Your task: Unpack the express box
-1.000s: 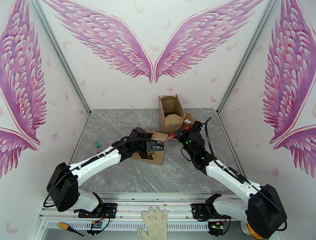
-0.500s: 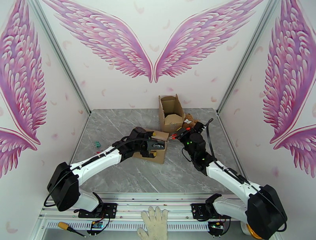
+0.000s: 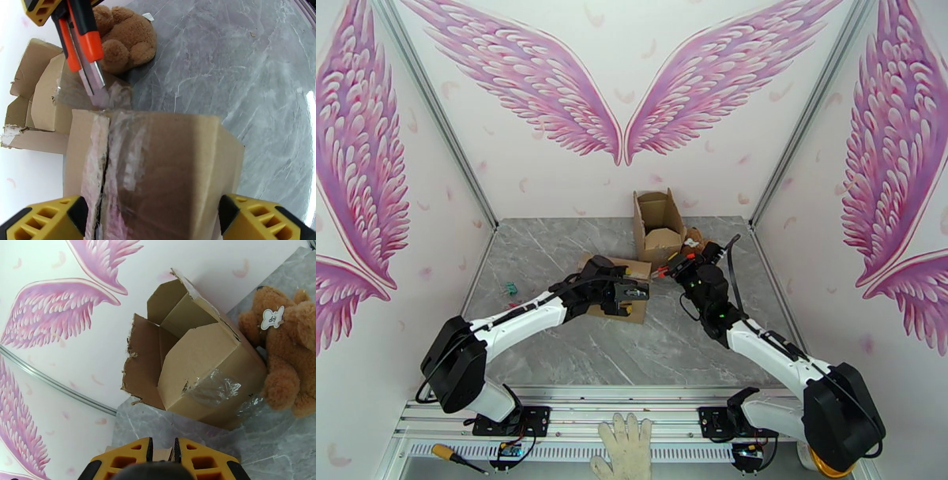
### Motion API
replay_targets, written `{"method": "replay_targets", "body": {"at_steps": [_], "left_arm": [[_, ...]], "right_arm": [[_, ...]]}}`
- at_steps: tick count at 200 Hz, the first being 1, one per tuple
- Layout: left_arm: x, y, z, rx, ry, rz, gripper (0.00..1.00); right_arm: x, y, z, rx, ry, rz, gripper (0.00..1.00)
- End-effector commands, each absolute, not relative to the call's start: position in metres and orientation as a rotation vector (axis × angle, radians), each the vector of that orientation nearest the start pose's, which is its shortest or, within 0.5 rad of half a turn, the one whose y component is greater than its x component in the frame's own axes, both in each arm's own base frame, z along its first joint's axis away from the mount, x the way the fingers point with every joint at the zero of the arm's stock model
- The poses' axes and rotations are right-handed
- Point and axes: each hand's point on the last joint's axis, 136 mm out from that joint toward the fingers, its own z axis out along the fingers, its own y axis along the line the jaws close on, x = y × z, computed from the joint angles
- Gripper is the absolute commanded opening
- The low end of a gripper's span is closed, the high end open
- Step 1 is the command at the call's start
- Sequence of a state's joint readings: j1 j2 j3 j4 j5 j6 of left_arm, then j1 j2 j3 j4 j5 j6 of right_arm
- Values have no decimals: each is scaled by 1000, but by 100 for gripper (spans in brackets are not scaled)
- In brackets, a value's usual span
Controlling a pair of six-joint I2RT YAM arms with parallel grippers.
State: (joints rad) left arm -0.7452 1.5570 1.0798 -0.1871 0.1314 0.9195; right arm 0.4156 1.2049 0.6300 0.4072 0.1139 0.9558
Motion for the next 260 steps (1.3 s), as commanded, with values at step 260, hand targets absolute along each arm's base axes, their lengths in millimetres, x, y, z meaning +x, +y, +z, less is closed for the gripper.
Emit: {"method": "replay_targets", "body": {"at_steps": [260], "left_arm": [[323,-324,177,1649,1443,-110,81]], "right_arm": [[396,130,258,650,1655,1120,0]]}}
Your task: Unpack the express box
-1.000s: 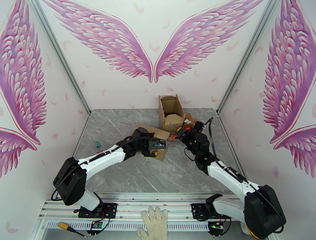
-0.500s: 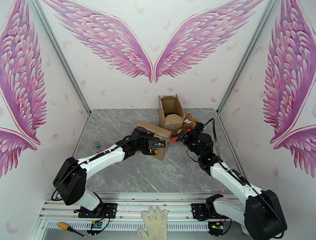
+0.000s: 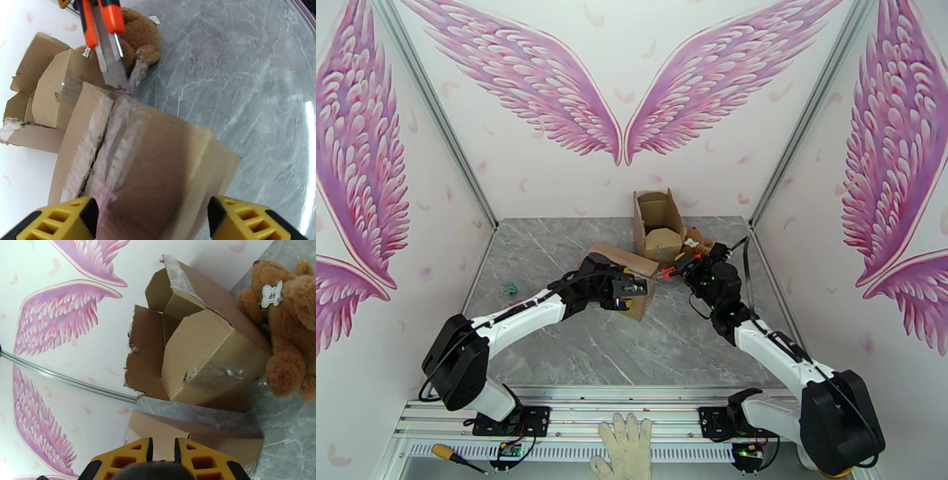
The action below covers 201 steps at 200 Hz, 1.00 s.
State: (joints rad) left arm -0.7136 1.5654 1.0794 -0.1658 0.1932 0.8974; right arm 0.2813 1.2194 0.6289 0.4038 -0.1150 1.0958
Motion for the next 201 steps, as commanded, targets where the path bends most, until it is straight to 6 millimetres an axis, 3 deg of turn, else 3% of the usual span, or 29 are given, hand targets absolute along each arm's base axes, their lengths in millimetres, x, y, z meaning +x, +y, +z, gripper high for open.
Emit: {"method": "replay_targets", "body": {"at_steps": [1,89,164,201], "left_arm": [[323,-324,177,1648,1442,-109,81],[333,-333,180,1615,1440,-106,82],[361,-342,182,1493,1478,-28,81],[361,-340,181,1494,1480,-11,81]], "right_arm": [[396,130,258,649,1654,1121,0],[403,125,237,724,1688,1076,0],[390,144,204,843,1781,1230,0],[382,153,194,857,1845,1288,0]]}}
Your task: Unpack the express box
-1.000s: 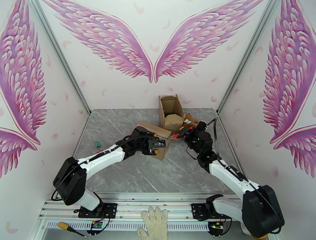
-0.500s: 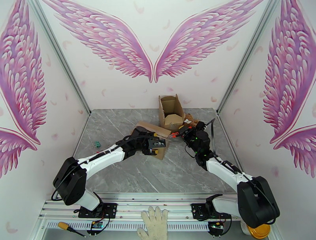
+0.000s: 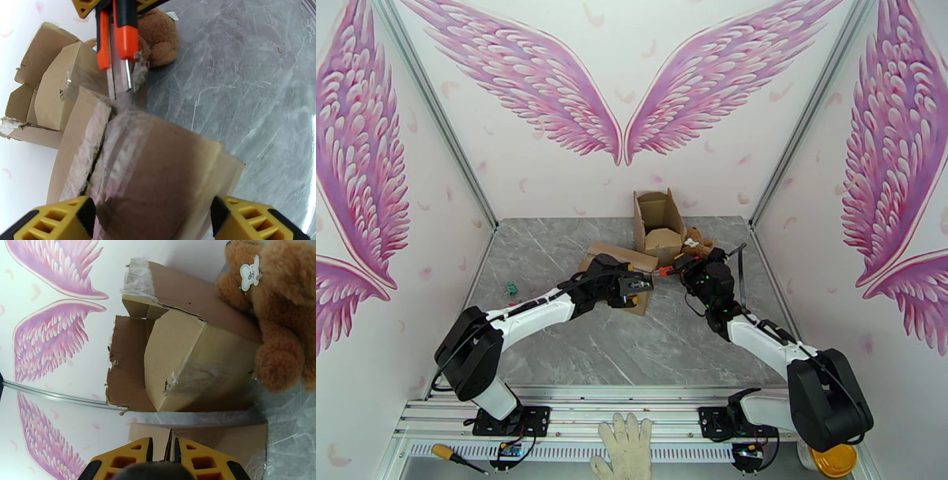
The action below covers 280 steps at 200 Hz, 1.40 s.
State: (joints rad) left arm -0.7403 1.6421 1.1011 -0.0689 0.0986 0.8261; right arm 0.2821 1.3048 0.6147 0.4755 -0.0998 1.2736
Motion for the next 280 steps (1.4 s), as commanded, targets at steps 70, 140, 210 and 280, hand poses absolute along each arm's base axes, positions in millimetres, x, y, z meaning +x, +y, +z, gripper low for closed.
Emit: {"method": "replay_targets", "body": {"at_steps": [70,140,210,280], "left_arm": [[346,-328,183,1610,1439,-148,82],[359,-327,182,1599,1470,-157,81],[380,-299,177,1580,1555,-112,78],[361,-302,171,1637,1536,-163,78]], "right_arm": [[377,169,180,778,2019,1383,0],[377,197,189,607,2123,1524,0],[352,193,177,531,2314,1570,0],[367,170,208,505,2180,1482,0]]}}
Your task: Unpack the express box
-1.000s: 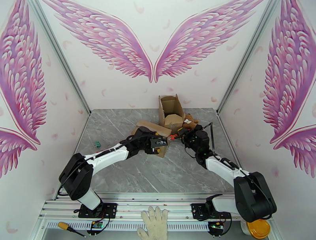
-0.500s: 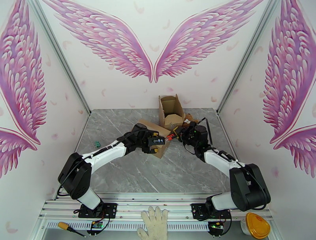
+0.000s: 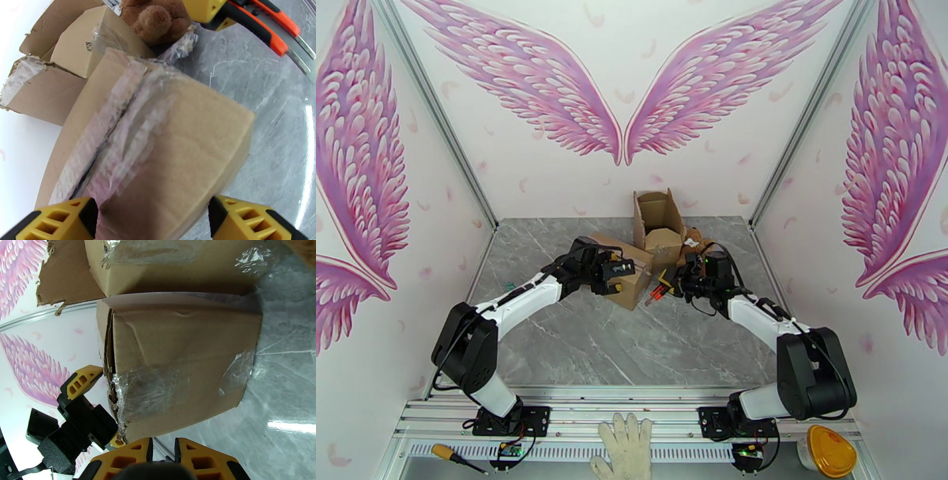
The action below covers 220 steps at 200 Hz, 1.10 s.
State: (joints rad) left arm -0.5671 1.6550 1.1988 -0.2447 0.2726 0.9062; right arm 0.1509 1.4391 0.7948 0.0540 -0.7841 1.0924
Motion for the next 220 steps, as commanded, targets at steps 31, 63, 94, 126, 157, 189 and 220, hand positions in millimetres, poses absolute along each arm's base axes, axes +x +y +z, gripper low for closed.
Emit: {"method": "replay_targets", "body": {"at_steps": [31,63,94,126,157,189,220], "left_arm": [[355,-305,201,1519,1553,-218,78],[366,-291,242,1318,1604,-239,81],[398,-258,273,965,1789,-281,84],[443,-210,282,490,2047,-409,84],[473,-175,243,206,2247,-438,84],[492,-170,201,36,2351,-596,81],[481,-190,177,75,2394,-749,79]], "right_arm": [[386,150,242,501,2004,1333,0],[399,130,256,492,1942,1137,0],[396,132,251,378,2016,881,0],[388,141,245,239,2039,575,0],[389,163,238,91,2054,331,0],[400,186,236,-50,2044,97,0],[417,208,224,-136,2055,-5,0]]}}
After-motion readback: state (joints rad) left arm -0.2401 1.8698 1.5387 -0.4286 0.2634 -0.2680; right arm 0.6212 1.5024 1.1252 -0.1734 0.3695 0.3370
